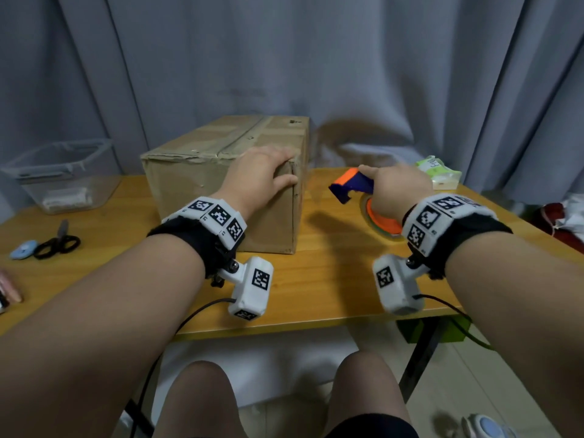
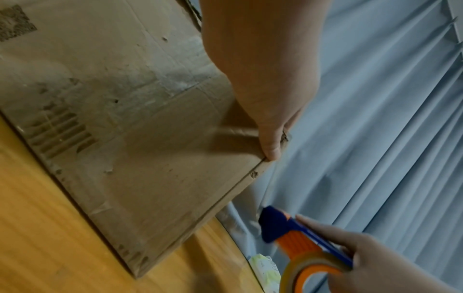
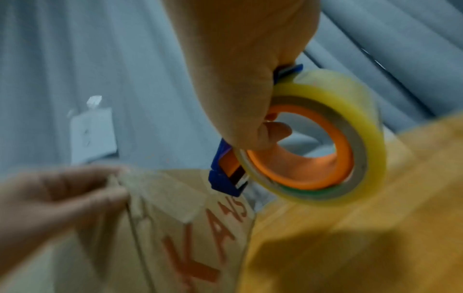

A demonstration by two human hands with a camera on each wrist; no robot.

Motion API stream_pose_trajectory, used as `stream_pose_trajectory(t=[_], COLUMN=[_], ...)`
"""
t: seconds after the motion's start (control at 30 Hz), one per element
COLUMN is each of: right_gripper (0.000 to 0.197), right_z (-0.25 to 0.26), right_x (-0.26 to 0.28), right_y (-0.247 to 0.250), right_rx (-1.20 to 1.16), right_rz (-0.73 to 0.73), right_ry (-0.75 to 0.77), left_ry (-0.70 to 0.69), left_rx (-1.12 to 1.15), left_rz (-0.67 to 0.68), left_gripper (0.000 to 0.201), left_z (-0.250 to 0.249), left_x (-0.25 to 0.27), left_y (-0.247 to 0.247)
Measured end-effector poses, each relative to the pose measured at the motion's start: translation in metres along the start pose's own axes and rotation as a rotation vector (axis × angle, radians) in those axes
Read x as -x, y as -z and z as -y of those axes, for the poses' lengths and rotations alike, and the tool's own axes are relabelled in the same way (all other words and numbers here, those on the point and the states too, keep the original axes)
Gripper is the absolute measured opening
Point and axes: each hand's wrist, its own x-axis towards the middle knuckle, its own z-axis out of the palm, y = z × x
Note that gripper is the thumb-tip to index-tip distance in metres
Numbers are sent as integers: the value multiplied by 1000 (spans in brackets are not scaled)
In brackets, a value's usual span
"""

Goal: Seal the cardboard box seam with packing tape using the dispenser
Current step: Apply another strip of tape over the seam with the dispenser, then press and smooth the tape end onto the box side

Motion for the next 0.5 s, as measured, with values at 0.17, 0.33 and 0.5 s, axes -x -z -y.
stream_pose_trajectory(t=[0.17,0.33,0.5], right_gripper=[69,74,69], right_z=[6,-2,-16], right_x=[-6,-5,-13], right_y=[6,8,-14], right_rx=[-402,-553,-902], right_rz=[-70,-96,-83], right_ry=[-39,-99,-301], left_ry=[-1,-9,-57], left_rx=[-12,-45,-113], left_rz=[14,58,180], left_gripper=[52,53,59], left_z=[-3,-4,3], left_x=[1,-1,-5], left_y=[1,6,13])
